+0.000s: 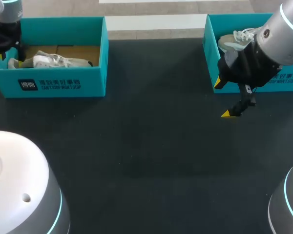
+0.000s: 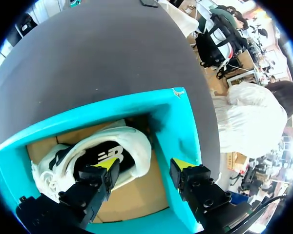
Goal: Take the shoe out of the shoebox, open the shoe tongue, remove and reinsert the insole, then place the shoe into the shoebox
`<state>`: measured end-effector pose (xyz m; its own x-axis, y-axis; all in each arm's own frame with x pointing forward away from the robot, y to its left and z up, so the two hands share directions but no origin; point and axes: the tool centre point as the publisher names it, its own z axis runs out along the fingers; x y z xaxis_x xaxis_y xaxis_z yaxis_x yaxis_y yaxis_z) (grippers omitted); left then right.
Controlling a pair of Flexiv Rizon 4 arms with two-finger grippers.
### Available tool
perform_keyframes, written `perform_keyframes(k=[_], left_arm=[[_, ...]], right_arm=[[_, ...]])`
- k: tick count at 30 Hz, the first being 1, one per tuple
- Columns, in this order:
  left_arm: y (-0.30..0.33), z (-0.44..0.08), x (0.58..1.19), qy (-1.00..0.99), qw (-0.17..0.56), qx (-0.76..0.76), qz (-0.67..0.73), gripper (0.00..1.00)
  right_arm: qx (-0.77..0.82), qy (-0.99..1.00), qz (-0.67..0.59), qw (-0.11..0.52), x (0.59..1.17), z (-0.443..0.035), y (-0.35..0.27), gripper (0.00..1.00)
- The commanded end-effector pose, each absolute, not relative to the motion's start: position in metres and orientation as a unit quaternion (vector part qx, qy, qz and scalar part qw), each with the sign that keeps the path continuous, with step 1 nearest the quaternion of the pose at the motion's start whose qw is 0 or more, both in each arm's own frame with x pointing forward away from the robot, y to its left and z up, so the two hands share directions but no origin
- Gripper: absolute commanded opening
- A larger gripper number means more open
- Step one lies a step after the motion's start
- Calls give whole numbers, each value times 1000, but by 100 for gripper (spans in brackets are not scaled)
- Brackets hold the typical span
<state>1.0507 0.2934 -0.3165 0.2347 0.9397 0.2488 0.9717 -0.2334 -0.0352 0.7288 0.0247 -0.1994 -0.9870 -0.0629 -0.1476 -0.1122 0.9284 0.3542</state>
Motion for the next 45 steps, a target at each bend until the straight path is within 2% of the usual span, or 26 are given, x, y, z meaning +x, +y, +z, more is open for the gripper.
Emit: perform_keyframes(k=[1, 14, 16, 18, 20, 28, 38, 45], left_arm=[[291, -297, 1047, -615, 78, -780, -87, 72], [274, -228, 1027, -631, 1, -774, -50, 76], [275, -217, 1025, -633, -7, -773, -41, 80], [277, -207, 1022, -636, -11, -771, -35, 91], [279, -198, 1020, -639, -13, -769, -25, 100], [292, -170, 1004, -646, -16, -763, -21, 100], [292, -170, 1004, -646, -16, -763, -21, 100], [292, -170, 1004, -646, -16, -763, -21, 100]], right_arm=[[-45, 980, 183, 67, 729, -201, 26, 100], [-45, 980, 183, 67, 729, -201, 26, 100], [-45, 980, 183, 67, 729, -201, 26, 100], [-45, 980, 183, 67, 729, -201, 26, 100], [-11, 974, 206, 96, 743, -193, 22, 100], [109, 961, 222, 121, 799, -171, 4, 100], [427, 865, 198, 177, 874, -165, -58, 100], [439, 854, 205, 188, 878, -162, -62, 100]])
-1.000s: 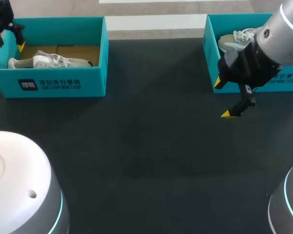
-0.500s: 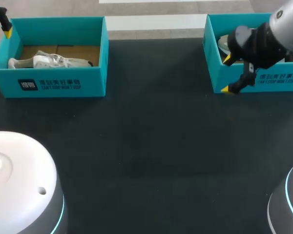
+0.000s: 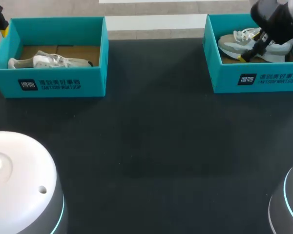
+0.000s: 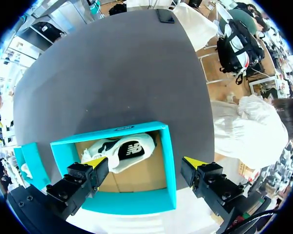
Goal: Take the shoe out of the shoebox, open the shoe tongue, remove and reinsert the insole, then place the shoe into the shoebox
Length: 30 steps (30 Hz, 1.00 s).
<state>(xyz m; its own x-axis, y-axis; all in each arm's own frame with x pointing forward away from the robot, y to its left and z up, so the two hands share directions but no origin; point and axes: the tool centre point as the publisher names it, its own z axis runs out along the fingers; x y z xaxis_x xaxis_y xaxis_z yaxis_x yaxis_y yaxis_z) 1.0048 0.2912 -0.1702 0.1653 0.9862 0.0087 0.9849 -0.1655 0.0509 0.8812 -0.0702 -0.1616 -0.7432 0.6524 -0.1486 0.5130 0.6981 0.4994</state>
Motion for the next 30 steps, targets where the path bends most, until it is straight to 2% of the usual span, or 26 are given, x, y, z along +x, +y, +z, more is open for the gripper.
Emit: perform_keyframes(k=[1, 26, 30], left_arm=[[292, -170, 1004, 646, 16, 763, 21, 100], [292, -170, 1004, 646, 16, 763, 21, 100], [292, -170, 1004, 646, 16, 763, 21, 100]], right_arm=[[439, 854, 205, 188, 878, -162, -62, 100], [439, 854, 205, 188, 878, -162, -62, 100], [459, 836, 245, 173, 902, -165, -65, 100]])
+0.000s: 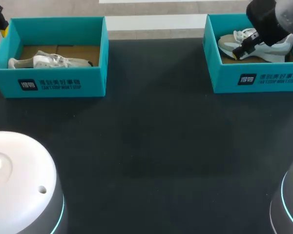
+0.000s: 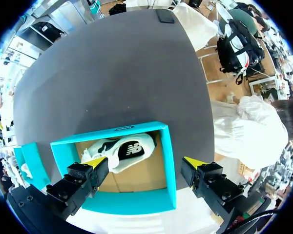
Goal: Take the shoe out of the shoebox, open the shoe tongue, remove and reinsert the insole, then place the shoe into the shoebox
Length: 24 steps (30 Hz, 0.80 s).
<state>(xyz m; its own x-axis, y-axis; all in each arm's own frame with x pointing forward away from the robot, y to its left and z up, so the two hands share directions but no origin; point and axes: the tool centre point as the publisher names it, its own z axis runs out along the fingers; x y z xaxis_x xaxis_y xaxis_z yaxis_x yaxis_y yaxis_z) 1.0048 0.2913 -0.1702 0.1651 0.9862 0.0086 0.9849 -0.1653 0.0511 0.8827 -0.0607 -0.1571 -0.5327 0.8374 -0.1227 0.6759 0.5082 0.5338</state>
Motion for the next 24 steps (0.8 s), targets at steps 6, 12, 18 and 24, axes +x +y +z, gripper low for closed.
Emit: perform_keyframes(k=[6, 12, 18, 24], left_arm=[[292, -170, 1004, 646, 16, 763, 21, 100], [292, -170, 1004, 646, 16, 763, 21, 100], [292, -170, 1004, 646, 16, 763, 21, 100], [292, -170, 1004, 646, 16, 763, 21, 100]], right_arm=[[546, 781, 266, 143, 941, -171, -86, 100], [631, 737, 192, 150, 968, -183, -112, 100], [695, 683, 149, 169, 991, -186, -142, 100], [753, 626, 117, 166, 1015, -196, -173, 100]])
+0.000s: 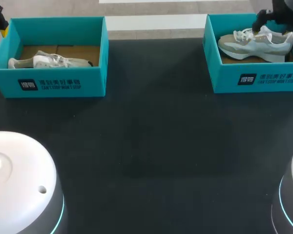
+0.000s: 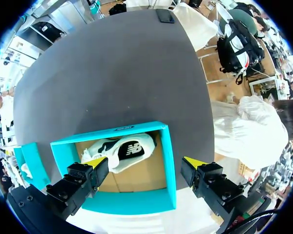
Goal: Take the shoe out of the shoebox, open the shoe tongue, remove and reinsert the insole, then place the shoe into the shoebox
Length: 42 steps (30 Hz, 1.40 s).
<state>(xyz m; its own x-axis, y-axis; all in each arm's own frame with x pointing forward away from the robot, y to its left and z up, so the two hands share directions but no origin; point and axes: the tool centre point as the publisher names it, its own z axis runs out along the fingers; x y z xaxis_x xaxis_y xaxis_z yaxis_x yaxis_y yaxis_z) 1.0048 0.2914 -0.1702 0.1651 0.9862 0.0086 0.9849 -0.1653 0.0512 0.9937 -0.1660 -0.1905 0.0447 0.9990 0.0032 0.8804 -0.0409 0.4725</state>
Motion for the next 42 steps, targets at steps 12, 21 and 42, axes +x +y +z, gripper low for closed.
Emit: perform_keyframes(k=[12, 21, 42], left_arm=[[292, -170, 1004, 646, 16, 763, 21, 100], [292, -170, 1004, 646, 16, 763, 21, 100], [292, -170, 1004, 646, 16, 763, 21, 100]], right_arm=[[774, 605, 49, 180, 1059, -232, -229, 100], [818, 553, 30, 158, 1086, -253, -264, 100], [837, 529, -8, 137, 1132, -299, -315, 87]])
